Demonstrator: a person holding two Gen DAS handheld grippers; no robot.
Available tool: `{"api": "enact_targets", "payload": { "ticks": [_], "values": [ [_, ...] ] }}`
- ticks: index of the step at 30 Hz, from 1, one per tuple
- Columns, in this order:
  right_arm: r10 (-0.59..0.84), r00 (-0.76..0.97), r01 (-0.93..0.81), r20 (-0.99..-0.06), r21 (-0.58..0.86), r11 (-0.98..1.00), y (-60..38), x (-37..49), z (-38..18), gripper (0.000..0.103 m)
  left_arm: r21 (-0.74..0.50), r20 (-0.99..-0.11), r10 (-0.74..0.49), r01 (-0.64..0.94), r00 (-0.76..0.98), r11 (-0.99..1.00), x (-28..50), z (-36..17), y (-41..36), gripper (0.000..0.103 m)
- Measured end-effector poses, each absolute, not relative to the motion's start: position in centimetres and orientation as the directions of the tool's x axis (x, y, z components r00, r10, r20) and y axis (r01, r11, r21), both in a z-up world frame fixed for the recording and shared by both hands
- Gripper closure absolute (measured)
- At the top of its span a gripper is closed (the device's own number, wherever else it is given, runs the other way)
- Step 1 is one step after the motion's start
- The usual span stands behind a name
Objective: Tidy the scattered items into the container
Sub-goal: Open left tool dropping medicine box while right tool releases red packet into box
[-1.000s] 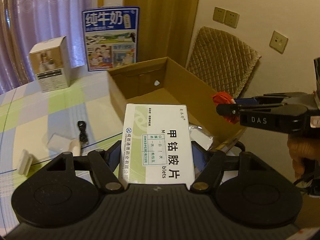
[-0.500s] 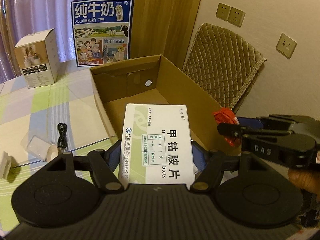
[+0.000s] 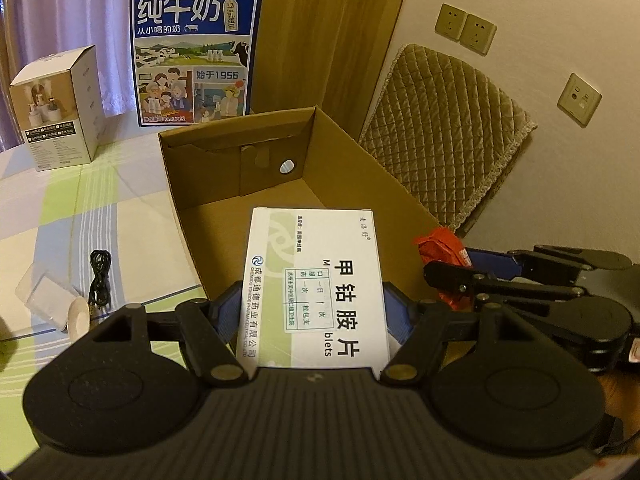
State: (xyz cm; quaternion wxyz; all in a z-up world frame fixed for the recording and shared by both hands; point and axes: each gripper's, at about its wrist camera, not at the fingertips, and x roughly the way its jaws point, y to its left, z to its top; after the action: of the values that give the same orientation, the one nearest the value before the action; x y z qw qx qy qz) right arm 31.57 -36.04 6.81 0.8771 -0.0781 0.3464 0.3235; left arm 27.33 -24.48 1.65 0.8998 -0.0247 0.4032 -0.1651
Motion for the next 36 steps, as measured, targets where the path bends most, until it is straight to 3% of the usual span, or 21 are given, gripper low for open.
{"api": "enact_targets", "payload": {
  "ticks": [36],
  "values": [
    [0.517, 0.546, -0.626, -0.659, 0.089, 0.775, -32.6, 36.3, 5.9, 0.075, -0.245, -0.699, -0.335, 0.229, 0.632, 0.942, 34.7, 0.6, -23.5, 0.033]
  ]
}}
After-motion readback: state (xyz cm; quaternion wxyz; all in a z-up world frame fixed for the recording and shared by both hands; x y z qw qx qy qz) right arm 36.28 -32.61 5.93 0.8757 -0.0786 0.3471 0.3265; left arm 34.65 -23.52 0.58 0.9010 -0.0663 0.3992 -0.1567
